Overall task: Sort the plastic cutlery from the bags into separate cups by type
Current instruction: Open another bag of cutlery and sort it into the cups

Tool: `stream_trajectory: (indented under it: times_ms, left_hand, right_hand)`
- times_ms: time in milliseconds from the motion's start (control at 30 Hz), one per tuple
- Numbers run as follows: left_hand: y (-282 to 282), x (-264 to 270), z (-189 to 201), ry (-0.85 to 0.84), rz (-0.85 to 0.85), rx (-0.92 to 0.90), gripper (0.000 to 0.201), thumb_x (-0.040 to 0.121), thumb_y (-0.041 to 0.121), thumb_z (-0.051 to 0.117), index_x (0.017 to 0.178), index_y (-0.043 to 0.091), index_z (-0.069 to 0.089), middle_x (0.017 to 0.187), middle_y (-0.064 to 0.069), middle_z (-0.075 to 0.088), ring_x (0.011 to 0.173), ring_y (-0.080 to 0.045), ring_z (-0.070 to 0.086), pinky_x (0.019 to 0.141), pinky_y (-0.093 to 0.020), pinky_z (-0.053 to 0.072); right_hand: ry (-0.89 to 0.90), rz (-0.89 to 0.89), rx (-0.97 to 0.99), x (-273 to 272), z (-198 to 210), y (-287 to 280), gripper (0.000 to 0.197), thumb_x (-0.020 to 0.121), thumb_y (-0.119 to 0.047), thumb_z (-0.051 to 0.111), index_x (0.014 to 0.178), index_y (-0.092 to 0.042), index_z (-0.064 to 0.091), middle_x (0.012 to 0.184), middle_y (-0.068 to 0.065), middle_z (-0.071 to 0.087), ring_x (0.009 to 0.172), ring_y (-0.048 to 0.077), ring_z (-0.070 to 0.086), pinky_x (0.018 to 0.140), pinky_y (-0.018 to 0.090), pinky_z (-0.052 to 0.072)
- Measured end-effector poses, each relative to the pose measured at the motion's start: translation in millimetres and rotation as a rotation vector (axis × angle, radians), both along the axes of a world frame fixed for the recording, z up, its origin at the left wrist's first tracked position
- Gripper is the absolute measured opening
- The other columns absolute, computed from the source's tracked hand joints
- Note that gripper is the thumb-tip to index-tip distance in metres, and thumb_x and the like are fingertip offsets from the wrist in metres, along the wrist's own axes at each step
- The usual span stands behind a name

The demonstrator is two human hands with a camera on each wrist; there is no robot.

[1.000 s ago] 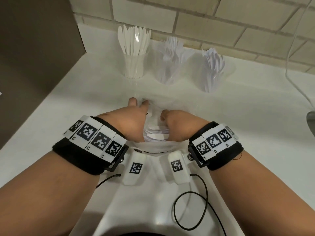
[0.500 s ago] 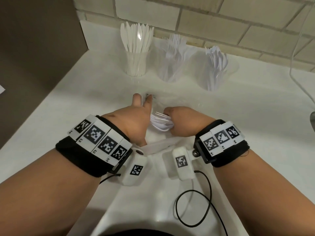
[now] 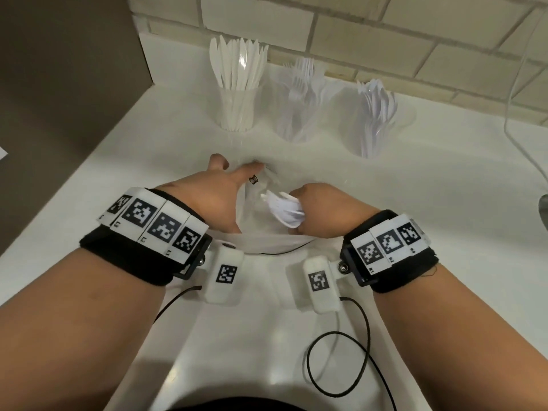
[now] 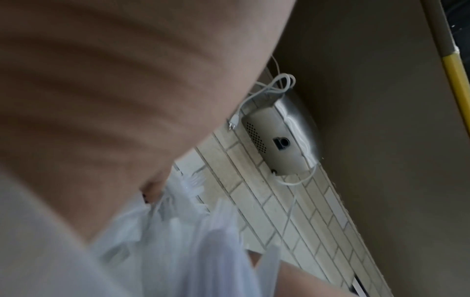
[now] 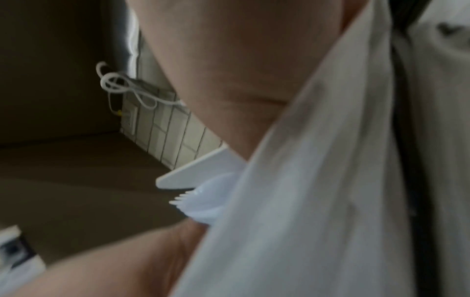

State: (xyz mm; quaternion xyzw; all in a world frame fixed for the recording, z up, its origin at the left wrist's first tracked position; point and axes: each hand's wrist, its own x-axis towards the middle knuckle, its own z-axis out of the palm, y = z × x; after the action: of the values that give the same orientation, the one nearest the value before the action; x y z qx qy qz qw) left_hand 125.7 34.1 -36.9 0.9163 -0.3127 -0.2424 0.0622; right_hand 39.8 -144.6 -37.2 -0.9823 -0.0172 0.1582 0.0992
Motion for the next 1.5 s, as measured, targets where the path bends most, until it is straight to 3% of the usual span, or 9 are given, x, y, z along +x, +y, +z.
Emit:
stream_trajectory:
  times_ms: [200,367,600,733,833,1000,1233,1400,1500]
  left_hand:
    - [-3,-1,8,-0.005,-0.023,-0.019,0.120,0.053,0.034,0.089,0.147,0.032,0.015,0.136,-0.008,0.024,0.099,-0.031,0.059,0.090,-0.038,0.052]
    - [-6,-9,12,-0.032,-0.003,0.044,0.119,0.049,0.019,0.088,0.141,0.033,0.015,0.125,-0.007,0.023,0.081,-0.031,0.060,0.080,-0.043,0.056]
    - [2,-6,23,-0.098,0.015,0.215,0.109,0.052,0.028,0.086,0.140,0.039,0.023,0.141,-0.006,0.008,0.105,-0.040,0.055,0.088,-0.048,0.053]
    - [3,-6,52,-0.185,-0.002,0.045,0.075,0.058,0.056,0.081,0.122,0.045,0.044,0.157,-0.002,-0.007,0.140,-0.037,0.019,0.112,-0.051,0.023]
    - [-7,-13,58,-0.240,0.065,-0.524,0.041,0.081,0.050,0.065,0.111,0.026,0.052,0.151,-0.006,0.022,0.137,-0.025,0.032,0.103,-0.031,0.032]
    - [-32,-25,42,0.779,0.439,-1.035,0.072,0.089,0.067,0.032,0.126,0.010,0.054,0.119,-0.006,0.058,0.105,-0.019,0.060,0.095,-0.036,0.049]
    - [-30,-21,38,1.494,0.769,-1.368,0.069,0.100,0.052,0.020,0.129,-0.002,0.053,0.131,-0.021,0.057,0.118,-0.035,0.059,0.093,-0.050,0.051]
    - [-19,-11,44,1.194,0.614,-1.190,0.074,0.090,0.068,0.027,0.131,0.013,0.052,0.107,-0.008,0.060,0.107,-0.029,0.051,0.102,-0.041,0.042]
    - [-12,-5,56,0.796,0.492,-1.389,0.068,0.079,0.063,0.058,0.132,0.021,0.046,0.125,-0.007,0.056,0.118,-0.025,0.054,0.107,-0.042,0.039]
  right_hand:
    - [-0.127,-0.144,0.293,1,15,-11,0.029,0.076,-0.028,0.079,0.081,-0.022,0.051,0.072,-0.016,0.049,0.070,0.009,0.050,0.055,0.004,0.035]
    - [-0.212,-0.336,0.799,-5,16,-17,0.013,0.075,-0.016,0.081,0.075,-0.012,0.068,0.081,0.009,0.072,0.081,0.024,0.069,0.079,0.031,0.053]
    - [-0.434,-0.560,1.649,3,27,-18,0.028,0.092,-0.009,0.060,0.066,-0.012,0.051,0.058,0.004,0.054,0.051,0.014,0.053,0.063,0.033,0.050]
    - [-0.492,-0.636,1.671,10,40,-15,0.029,0.092,-0.012,0.061,0.064,-0.013,0.055,0.057,0.003,0.056,0.050,0.014,0.051,0.057,0.030,0.048]
    - [-0.503,-0.639,1.657,16,52,-8,0.024,0.091,-0.012,0.063,0.068,-0.011,0.057,0.057,0.003,0.056,0.049,0.013,0.050,0.055,0.030,0.048]
    - [-0.454,-0.563,1.705,20,70,14,0.019,0.090,-0.008,0.063,0.071,-0.006,0.058,0.066,0.008,0.060,0.056,0.017,0.058,0.064,0.035,0.056]
    - [-0.519,-0.516,1.513,22,60,33,0.017,0.081,-0.001,0.071,0.075,-0.010,0.058,0.066,0.005,0.066,0.064,0.021,0.064,0.067,0.036,0.058]
    - [-0.579,-0.514,1.351,20,52,36,0.017,0.091,-0.013,0.063,0.080,-0.007,0.053,0.052,0.003,0.054,0.048,0.018,0.053,0.056,0.032,0.050]
    - [-0.563,-0.440,0.988,19,42,33,0.016,0.090,-0.018,0.063,0.083,-0.010,0.051,0.053,0.002,0.055,0.046,0.015,0.053,0.052,0.027,0.049]
